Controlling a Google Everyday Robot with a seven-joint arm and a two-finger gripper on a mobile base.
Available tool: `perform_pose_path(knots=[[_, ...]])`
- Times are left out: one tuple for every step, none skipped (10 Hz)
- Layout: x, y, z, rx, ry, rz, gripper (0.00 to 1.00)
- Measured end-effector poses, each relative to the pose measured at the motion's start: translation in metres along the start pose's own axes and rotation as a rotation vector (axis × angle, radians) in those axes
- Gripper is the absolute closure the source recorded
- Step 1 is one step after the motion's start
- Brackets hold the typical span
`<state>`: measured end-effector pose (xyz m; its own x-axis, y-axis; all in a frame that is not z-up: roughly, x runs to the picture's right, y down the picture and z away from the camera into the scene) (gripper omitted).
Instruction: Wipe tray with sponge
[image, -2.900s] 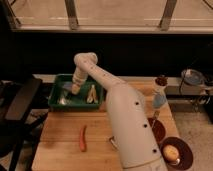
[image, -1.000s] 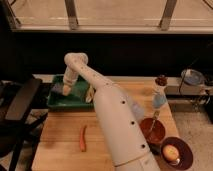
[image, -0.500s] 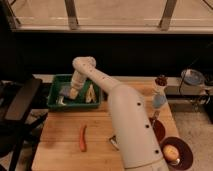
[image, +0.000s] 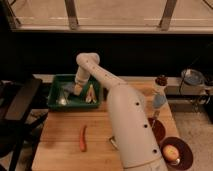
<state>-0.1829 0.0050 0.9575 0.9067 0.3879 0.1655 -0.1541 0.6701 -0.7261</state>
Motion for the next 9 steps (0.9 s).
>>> perform_pose_path(knots=[[-0.011,-0.005,0.004,-0.008,-0.001,-0.013,1.0],[-0.019,-0.006,0.009,-0.014,-0.003,-0.024,1.0],[-0.022,-0.005,0.013,-0.026,-0.007,-0.031,1.0],[-0.019,0.0,0.015,-0.041,-0.009,-0.034,1.0],[-0.016,0.005,0.017,-0.047,-0.015,-0.039,1.0],[-0.014,0.014,0.019,-0.053,-0.021,-0.042,1.0],[-0.009,0.026,0.023,-0.061,-0.015,-0.044,1.0],[-0.005,0.031,0.025,-0.066,-0.01,-0.04,1.0],[0.006,0.033,0.023,-0.064,-0.004,-0.023,1.0]])
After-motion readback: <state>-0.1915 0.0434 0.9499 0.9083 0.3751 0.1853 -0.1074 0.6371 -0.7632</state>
